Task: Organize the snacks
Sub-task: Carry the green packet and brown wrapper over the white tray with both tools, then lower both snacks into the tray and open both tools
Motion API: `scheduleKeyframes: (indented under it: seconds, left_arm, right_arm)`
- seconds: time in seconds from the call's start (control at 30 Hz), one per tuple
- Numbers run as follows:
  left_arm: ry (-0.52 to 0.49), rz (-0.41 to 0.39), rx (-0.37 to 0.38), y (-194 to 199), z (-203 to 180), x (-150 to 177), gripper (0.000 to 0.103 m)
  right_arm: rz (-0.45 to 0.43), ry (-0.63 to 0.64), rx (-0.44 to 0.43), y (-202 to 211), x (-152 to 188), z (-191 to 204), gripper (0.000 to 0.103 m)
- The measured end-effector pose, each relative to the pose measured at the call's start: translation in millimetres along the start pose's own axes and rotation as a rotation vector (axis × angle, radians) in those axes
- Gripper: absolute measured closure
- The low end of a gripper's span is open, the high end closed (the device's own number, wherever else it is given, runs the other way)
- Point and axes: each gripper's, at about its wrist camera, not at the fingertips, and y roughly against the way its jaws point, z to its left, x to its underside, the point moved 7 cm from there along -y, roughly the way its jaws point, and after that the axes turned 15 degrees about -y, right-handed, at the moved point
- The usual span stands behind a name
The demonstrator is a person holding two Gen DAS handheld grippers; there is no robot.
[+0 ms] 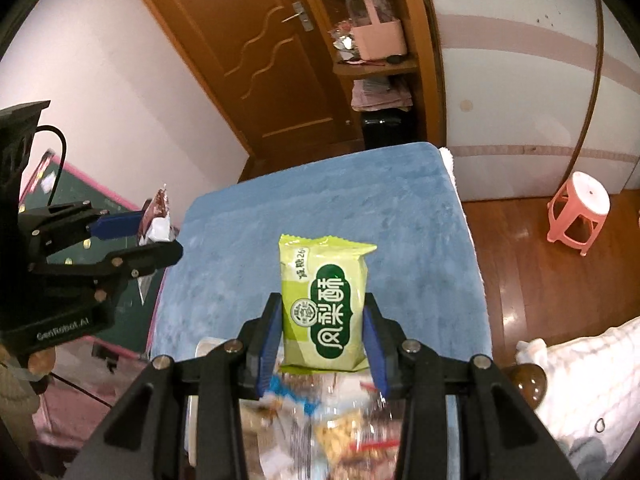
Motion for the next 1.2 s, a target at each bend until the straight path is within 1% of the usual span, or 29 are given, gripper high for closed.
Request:
scheduleKeyframes:
  seconds: [0.07,0.2,0.4,0.5,0.73,0.77,0.8,0.83,0.87,0.9,0.93,0.97,1.0,1.2]
  left_arm:
    - [0.025,0.002,0.005,1,-13,11,0.064]
    - [0.112,0.010,0.024,11,-46,44,0.064]
    - [0.215,0.002,0.006,9,-65,74,0.064]
    - [0.265,0.012,0.002,4,-69,88,0.064]
    - [0.307,0.030,-0.025,-1,-76,107,0.062]
    - [0.314,0.029,-0.031,0,-77,109,0.060]
    - [0.318,0.027,-0.033,-2,-77,108,0.058]
    - [0.321,0.027,-0.037,-1,-79,108,0.046]
    - [0.323,0.027,-0.040,-1,-80,109,0.024]
    - [0.327,0.021,-0.049,1,-81,109,0.015]
    - [0.333,0.011,-0.069,4,-81,110,0.010]
    - [0.336,0.000,-0.084,7,-81,111,0.009]
    - [0.335,-0.007,-0.082,9,-82,111,0.009]
    - [0.386,0.007,-0.041,6,-79,117,0.009]
  right_arm:
    - [-0.003,0.021,0.001,10,14,2,0.064]
    - [0.008,0.056,0.016,25,45,3,0.064]
    - [0.051,0.110,0.057,29,86,2,0.064]
    - [0.071,0.108,0.065,29,97,0,0.064]
    - [0.075,0.128,0.095,29,109,-1,0.064]
    - [0.074,0.124,0.098,29,109,-2,0.063]
    - [0.079,0.118,0.101,29,110,-3,0.060]
    - [0.083,0.113,0.098,29,110,-3,0.057]
    - [0.087,0.100,0.086,30,110,-4,0.051]
    - [0.084,0.091,0.078,31,110,-4,0.045]
    - [0.077,0.083,0.071,32,110,-5,0.043]
    - [0.067,0.076,0.067,35,109,-5,0.040]
    - [0.057,0.072,0.068,36,108,-6,0.038]
    - [0.039,0.065,0.059,40,106,-6,0.038]
